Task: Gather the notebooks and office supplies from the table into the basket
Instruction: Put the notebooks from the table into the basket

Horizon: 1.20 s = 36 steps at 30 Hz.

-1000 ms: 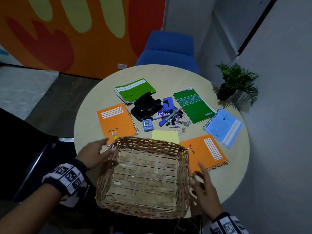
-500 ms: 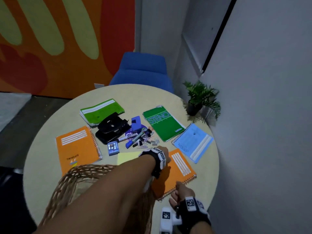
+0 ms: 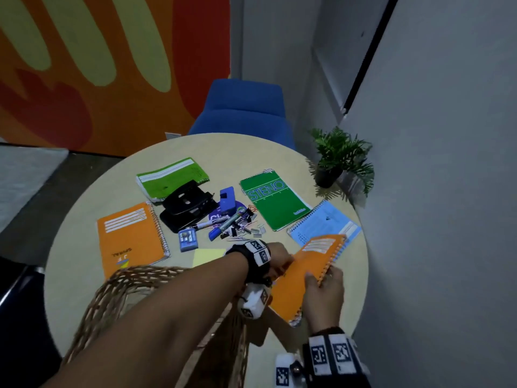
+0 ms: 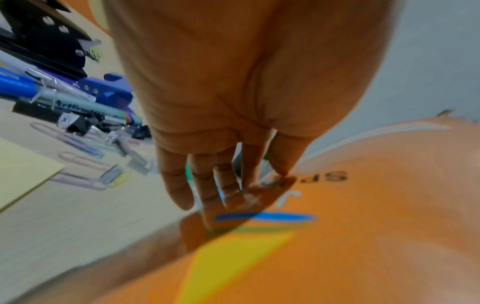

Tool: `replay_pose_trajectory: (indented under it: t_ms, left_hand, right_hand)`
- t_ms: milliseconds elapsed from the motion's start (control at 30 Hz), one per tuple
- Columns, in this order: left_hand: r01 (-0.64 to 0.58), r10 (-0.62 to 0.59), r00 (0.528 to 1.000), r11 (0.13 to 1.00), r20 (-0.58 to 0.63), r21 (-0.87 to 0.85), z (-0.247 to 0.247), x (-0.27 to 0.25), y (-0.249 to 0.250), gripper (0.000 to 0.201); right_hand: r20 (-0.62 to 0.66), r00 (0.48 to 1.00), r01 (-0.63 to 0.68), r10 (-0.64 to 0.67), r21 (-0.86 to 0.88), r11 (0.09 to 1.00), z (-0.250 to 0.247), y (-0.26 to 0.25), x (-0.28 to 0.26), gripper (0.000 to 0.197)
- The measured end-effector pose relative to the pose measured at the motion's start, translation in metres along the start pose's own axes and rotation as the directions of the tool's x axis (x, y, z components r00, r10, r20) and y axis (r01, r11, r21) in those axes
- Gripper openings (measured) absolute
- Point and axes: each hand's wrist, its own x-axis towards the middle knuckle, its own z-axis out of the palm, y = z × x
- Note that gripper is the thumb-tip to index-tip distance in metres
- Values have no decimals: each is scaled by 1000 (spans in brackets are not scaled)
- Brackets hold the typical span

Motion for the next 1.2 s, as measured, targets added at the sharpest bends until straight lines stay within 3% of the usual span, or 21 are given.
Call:
replay_pose_trajectory:
  t_ms: [67, 133, 200, 267, 367, 467, 567, 633, 700, 833, 933, 1033, 1133, 1200]
  left_hand:
    - [-173, 166, 984, 974, -58, -145, -16, -29, 0, 38]
    - [-292, 232, 953, 874, -195, -389, -33, -69, -19, 36]
    - [-394, 221, 905, 758, -364, -521, -48, -113, -58, 32]
    - [-464, 193, 853, 704, -484, -537, -56, -155, -109, 27]
    - [-363, 38, 853, 759, -520, -540, -58, -210, -186, 21]
    - [-152, -70, 808, 934, -585, -322, -40, -236, -241, 27]
    - [60, -102, 750, 995, -653, -86, -19, -240, -270, 54]
    - [123, -52, 768, 990, -639, 67, -8, -232, -283, 53]
    - [166, -29, 817, 968, -576, 186, 2, -221, -294, 50]
    - [296, -104, 863, 898, -495, 326, 7, -211, -296, 21]
    - [324, -120, 880, 859, -460, 396, 3, -211, -290, 11]
    - [251, -16, 896, 843, -444, 476, 0, -211, -288, 17]
    - [87, 92, 958, 807, -270, 584, -1, -213, -279, 27]
    - [4, 94, 987, 796, -130, 605, 1, -213, -275, 28]
  right_hand:
    - [85, 981, 173, -172, -8, 985, -3, -22, -11, 26]
    - [186, 949, 245, -254, 72, 967, -5, -44, -29, 27]
    - [311, 913, 216, -265, 181, 959, 0, -58, -47, 23]
    - [440, 874, 131, -206, 195, 972, 9, -55, -63, 16]
    - [615, 785, 60, -73, 42, 997, 42, -25, -84, 7]
    - [699, 714, 207, -32, -167, 964, 84, 6, -103, 4]
    - [758, 652, 371, 23, -345, 862, 123, 27, -110, 9]
    - [761, 643, 386, 91, -423, 820, 143, 32, -111, 22]
    - [758, 641, 409, 116, -465, 785, 156, 38, -110, 26]
    - [740, 638, 433, 214, -574, 695, 169, 47, -109, 23]
    - [704, 659, 407, 267, -631, 660, 174, 51, -105, 25]
    - [676, 700, 407, 228, -641, 650, 174, 50, -104, 34]
    - [667, 744, 505, 44, -604, 616, 167, 41, -109, 52]
    - [718, 693, 603, -64, -529, 597, 163, 35, -116, 55]
